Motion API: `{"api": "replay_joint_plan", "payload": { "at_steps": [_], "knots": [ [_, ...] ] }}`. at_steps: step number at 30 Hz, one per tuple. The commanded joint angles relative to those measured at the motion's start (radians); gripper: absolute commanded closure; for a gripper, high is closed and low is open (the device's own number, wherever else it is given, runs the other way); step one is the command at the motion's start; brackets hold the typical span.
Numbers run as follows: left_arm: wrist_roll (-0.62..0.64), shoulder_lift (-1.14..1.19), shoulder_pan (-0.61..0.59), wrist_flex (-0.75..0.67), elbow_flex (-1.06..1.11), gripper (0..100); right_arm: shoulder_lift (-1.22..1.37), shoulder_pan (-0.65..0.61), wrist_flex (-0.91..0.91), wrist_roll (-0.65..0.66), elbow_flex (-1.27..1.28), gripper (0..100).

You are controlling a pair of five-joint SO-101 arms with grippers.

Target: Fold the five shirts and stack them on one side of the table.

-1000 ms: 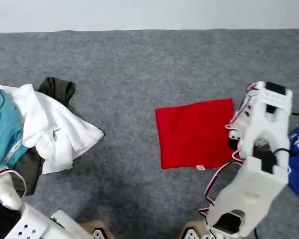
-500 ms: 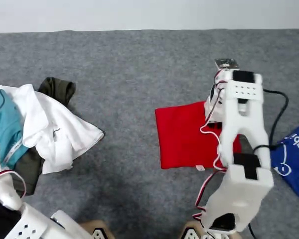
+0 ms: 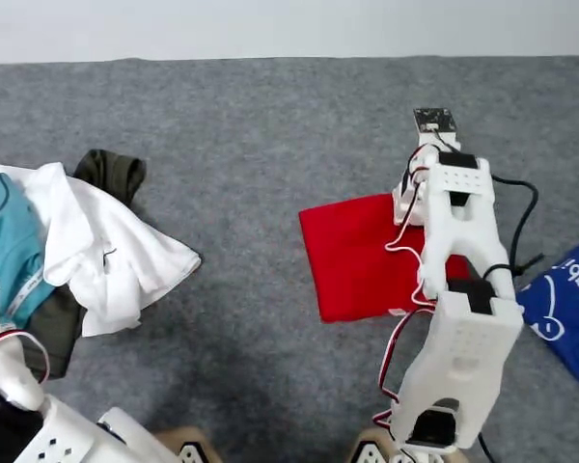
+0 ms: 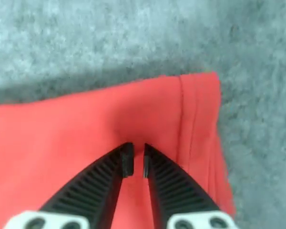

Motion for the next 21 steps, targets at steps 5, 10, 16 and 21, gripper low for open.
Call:
{"api": "replay_joint_plan", "payload": {
  "at_steps": [5,10,16,21],
  "knots": [
    [-0.009,0.002,0.002,-0.014,-0.027,100,-0.225,0.016,0.289,0.005,-0.110,94.9],
    [-0.008,-0.003,0.044,-0.006,0.007,100,-0.252,0.022,0.458,0.003,-0.110,94.9],
    [-0.006,-0.003,0.235,0.044,0.019,100,-0.268,0.022,0.616,-0.063,-0.115,96.7],
    [-0.006,-0.003,0.362,0.038,0.107,100,-0.406,0.047,0.627,-0.213,-0.112,98.6]
  ]
}}
